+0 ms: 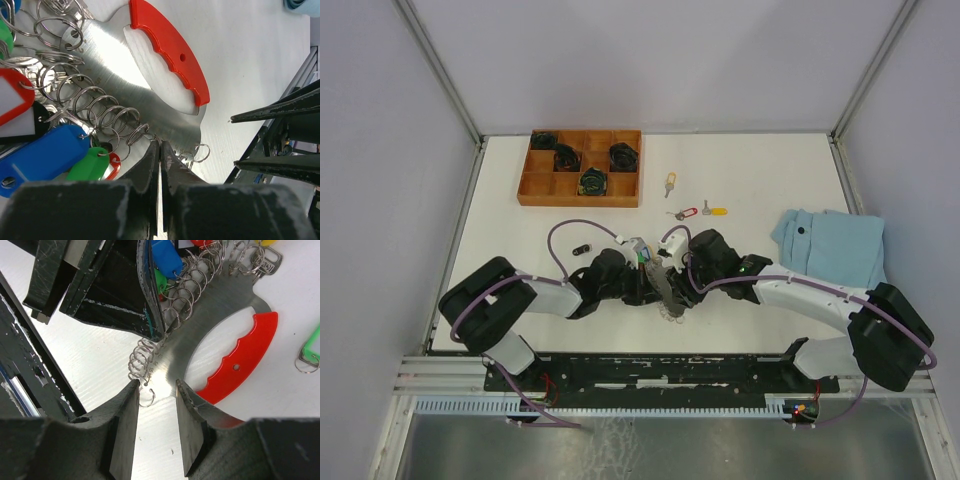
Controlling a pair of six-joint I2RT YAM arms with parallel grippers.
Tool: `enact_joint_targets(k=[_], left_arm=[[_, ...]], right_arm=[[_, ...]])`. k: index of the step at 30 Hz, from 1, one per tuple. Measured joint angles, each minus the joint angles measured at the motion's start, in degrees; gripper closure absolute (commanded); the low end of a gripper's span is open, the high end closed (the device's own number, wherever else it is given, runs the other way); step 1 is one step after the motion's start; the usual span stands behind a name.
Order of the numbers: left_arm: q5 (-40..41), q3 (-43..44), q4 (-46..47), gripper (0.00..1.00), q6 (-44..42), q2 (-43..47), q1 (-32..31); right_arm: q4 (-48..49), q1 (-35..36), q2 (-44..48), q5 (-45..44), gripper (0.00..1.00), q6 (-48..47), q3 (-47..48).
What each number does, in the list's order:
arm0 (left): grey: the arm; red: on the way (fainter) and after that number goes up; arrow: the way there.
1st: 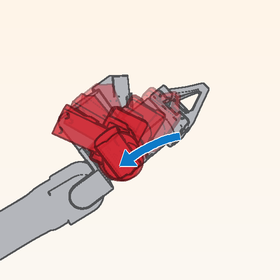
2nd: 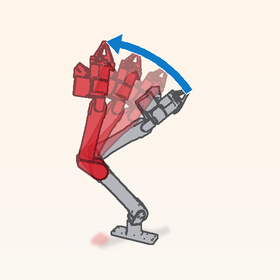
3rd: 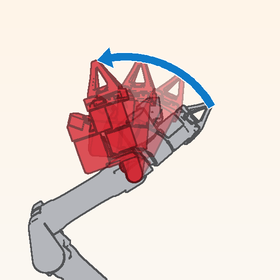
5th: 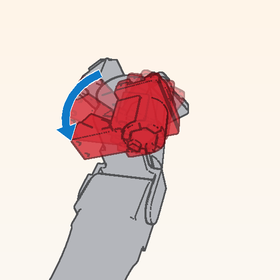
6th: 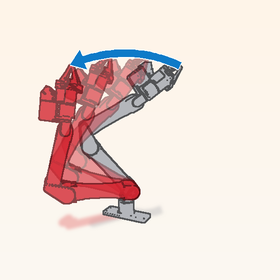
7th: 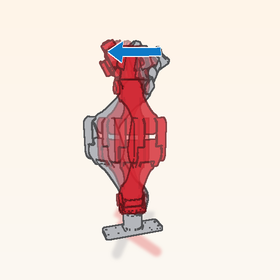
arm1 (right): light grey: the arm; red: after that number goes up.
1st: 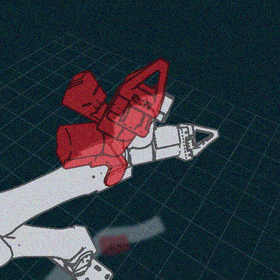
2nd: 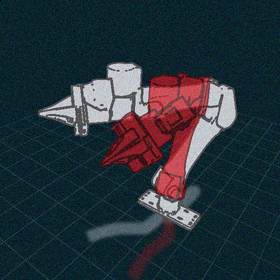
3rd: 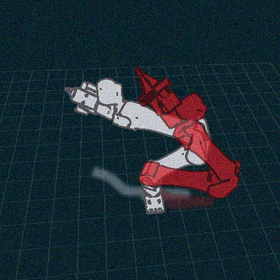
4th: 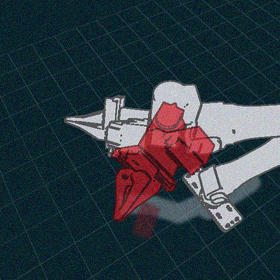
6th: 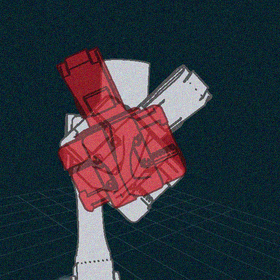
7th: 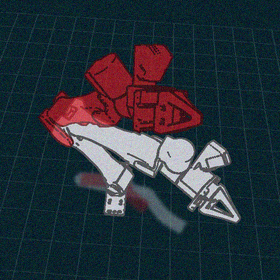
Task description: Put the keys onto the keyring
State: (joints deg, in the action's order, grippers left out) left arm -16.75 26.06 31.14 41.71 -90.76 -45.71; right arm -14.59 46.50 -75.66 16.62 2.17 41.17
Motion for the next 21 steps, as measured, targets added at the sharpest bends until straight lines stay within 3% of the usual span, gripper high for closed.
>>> enact_joint_targets(k=[11, 21], left_arm=[[0.5, 0.1, -3.9, 0.97, -3.3, 3.6, 0.0], [4.0, 0.1, -5.7, 0.97, -16.5, 13.2, 0.0]], right_arm=[[1.9, 0.0, 2.6, 1.1, 0.41, 0.1, -1.3], [8.4, 0.0, 11.9, -3.1, 0.30, 1.6, -4.3]])
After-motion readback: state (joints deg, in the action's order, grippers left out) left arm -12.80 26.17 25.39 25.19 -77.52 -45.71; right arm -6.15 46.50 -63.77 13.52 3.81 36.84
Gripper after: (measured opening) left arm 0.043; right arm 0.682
